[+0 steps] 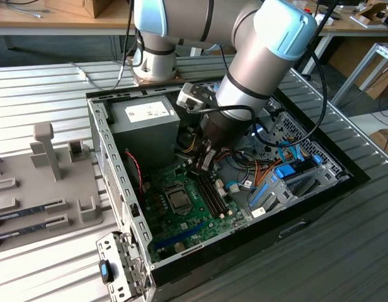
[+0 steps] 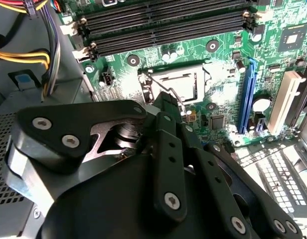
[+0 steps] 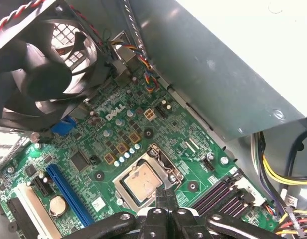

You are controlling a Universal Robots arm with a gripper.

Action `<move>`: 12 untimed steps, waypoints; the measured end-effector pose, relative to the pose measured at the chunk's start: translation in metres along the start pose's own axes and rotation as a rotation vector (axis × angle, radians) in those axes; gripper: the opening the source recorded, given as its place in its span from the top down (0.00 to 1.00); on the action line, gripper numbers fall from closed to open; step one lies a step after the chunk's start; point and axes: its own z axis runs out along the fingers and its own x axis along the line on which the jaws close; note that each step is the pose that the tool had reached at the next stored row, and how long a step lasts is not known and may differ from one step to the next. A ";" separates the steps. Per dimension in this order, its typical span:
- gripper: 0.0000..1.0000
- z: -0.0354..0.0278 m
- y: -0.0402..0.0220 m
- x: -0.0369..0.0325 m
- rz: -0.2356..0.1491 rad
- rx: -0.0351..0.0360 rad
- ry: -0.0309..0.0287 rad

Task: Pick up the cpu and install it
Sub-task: 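Install the first cpu locking lever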

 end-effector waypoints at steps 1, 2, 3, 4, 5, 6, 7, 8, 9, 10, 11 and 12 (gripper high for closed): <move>0.89 0.0000 -0.0002 -0.0002 0.000 -0.0003 0.0002; 0.89 0.0000 -0.0003 -0.0003 0.000 -0.0004 0.0003; 0.89 0.0000 -0.0004 -0.0004 0.000 -0.0005 0.0005; 0.89 0.0003 -0.0005 -0.0004 0.000 -0.0006 0.0005; 0.89 0.0007 -0.0007 -0.0003 0.000 -0.0007 0.0005; 0.89 0.0012 -0.0010 0.0000 0.000 -0.0009 0.0007; 0.89 0.0019 -0.0014 0.0002 0.000 -0.0011 0.0009; 0.89 0.0026 -0.0018 0.0004 0.000 -0.0014 0.0012; 0.89 0.0047 -0.0030 0.0012 0.000 -0.0022 0.0020; 0.89 0.0054 -0.0041 0.0022 0.000 -0.0025 0.0020; 0.89 0.0064 -0.0073 0.0046 0.000 -0.0039 0.0031; 0.89 0.0065 -0.0112 0.0038 -0.001 -0.0064 0.0055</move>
